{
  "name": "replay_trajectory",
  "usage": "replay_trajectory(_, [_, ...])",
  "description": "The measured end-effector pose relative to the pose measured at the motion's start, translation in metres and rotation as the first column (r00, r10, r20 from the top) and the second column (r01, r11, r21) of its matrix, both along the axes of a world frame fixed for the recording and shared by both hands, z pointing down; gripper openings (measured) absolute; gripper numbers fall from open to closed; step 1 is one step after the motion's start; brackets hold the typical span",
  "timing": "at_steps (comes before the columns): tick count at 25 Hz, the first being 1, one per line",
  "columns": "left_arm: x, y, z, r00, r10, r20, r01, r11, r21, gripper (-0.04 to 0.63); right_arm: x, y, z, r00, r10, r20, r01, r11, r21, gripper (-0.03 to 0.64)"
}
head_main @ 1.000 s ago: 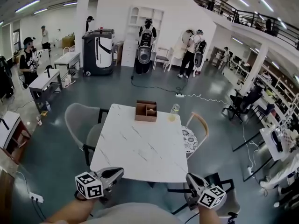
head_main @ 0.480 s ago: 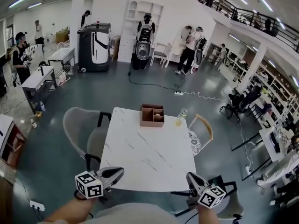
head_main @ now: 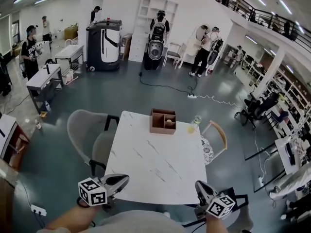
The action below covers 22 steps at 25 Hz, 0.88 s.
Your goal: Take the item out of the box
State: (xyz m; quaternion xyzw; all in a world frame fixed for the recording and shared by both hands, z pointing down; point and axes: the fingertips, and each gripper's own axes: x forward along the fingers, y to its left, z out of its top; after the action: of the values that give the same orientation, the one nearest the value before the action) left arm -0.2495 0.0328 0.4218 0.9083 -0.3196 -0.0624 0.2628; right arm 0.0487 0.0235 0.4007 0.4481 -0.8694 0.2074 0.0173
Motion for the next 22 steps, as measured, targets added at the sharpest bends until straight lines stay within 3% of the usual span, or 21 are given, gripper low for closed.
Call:
replay_trajectory(8, [0.029, -0.042, -0.003, 0.993, -0.103, 0.052, 0.103, 0.995, 0.014, 0.005, 0.034, -0.07, 0.017, 0.994, -0.096, 0.06, 0.096, 0.995, 0.003, 0.008])
replay_trajectory(14, [0.083, -0.083, -0.01, 0.973, -0.221, 0.07, 0.222, 0.975, -0.007, 0.005, 0.077, -0.143, 0.022, 0.971, -0.206, 0.12, 0.205, 0.979, 0.019, 0.008])
replay_trajectory(18, [0.129, -0.106, -0.022, 0.965, -0.254, 0.068, 0.256, 0.966, -0.023, 0.005, 0.109, -0.182, 0.03, 0.959, -0.252, 0.133, 0.252, 0.968, 0.013, 0.008])
replay_trajectory(22, [0.144, -0.115, -0.025, 0.958, -0.26, 0.123, 0.266, 0.964, -0.029, 0.005, 0.122, -0.207, 0.052, 0.954, -0.238, 0.182, 0.246, 0.969, -0.022, 0.008])
